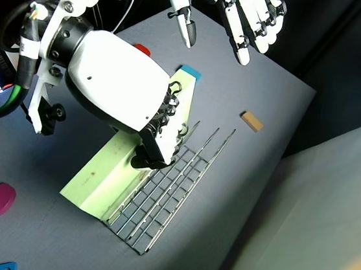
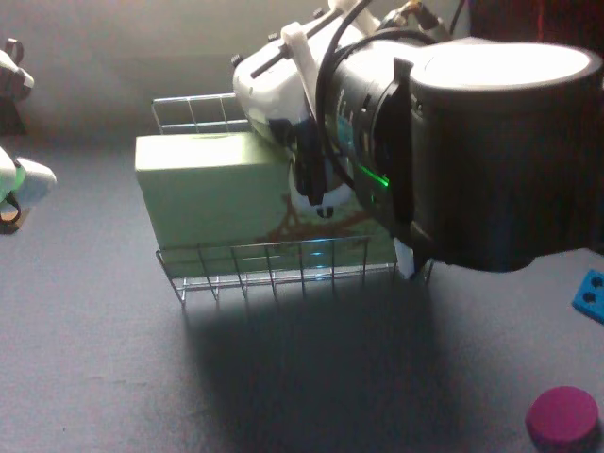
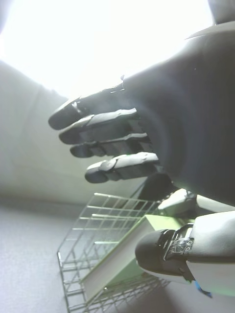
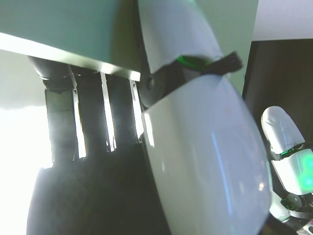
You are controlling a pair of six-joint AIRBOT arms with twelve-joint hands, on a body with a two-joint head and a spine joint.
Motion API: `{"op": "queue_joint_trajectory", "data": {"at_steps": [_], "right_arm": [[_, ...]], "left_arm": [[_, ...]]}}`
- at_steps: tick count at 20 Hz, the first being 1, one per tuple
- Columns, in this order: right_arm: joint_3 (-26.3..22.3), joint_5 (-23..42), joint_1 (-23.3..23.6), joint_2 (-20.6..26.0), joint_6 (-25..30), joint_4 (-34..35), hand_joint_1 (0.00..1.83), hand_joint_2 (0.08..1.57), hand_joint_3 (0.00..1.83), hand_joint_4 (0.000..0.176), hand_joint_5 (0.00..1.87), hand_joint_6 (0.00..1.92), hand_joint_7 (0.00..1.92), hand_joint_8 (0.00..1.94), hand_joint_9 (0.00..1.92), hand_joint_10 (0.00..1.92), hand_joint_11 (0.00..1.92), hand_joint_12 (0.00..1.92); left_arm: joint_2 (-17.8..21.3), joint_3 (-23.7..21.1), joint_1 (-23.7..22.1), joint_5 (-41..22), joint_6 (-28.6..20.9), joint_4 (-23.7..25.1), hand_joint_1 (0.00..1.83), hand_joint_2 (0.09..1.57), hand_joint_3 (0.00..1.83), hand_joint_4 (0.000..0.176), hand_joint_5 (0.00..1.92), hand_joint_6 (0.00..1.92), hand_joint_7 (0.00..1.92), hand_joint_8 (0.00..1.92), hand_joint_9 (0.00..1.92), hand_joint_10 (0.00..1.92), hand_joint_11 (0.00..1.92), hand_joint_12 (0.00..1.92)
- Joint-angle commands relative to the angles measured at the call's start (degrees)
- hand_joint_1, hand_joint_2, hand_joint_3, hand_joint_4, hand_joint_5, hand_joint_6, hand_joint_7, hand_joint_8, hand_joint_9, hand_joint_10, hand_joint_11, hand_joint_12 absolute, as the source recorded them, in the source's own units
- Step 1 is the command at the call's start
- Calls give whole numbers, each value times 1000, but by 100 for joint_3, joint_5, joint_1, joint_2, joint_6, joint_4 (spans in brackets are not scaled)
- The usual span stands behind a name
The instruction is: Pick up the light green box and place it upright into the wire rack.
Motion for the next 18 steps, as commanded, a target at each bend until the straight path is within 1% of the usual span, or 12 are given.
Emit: {"op": "queue_joint_trajectory", "data": {"at_steps": [1,5,12,13,15,17,18], "right_arm": [[31,50,22,-24,-47,-493,1361,1168,0,0,818,1032,907,1149,809,1455,750,1477],[135,164,-145,-68,-5,-491,1360,1174,1,0,794,1067,894,1161,804,1464,739,1462],[155,212,-178,-70,28,-492,1357,1182,1,0,777,1098,873,1191,797,1473,714,1468],[155,206,-177,-69,28,-492,1358,1179,0,0,782,1099,881,1181,799,1457,723,1437],[153,204,-175,-69,28,-492,1353,1186,1,0,795,1117,879,1185,742,1502,664,1458],[153,200,-182,-68,30,-492,1344,1205,1,0,770,1190,850,1224,680,1548,630,1505],[152,195,-182,-68,30,-492,1197,1214,0,0,786,1237,805,1298,594,1242,593,1513]], "left_arm": [[10,17,-77,-89,34,478,345,1158,0,85,385,1,267,1,249,1,23,688],[9,20,-76,-78,26,478,346,1158,0,85,386,1,273,2,254,2,22,689],[9,18,-71,-67,26,478,346,1158,0,85,371,0,276,2,259,3,6,688],[9,18,-71,-67,26,478,346,1158,0,85,366,0,276,2,257,2,3,689],[9,19,-71,-67,26,478,346,1158,0,86,364,0,276,1,256,1,1,690],[9,15,-71,-67,26,478,346,1158,0,86,364,0,276,1,256,1,4,694],[9,13,-69,-67,26,477,346,1158,0,85,364,0,276,1,257,1,5,696]]}}
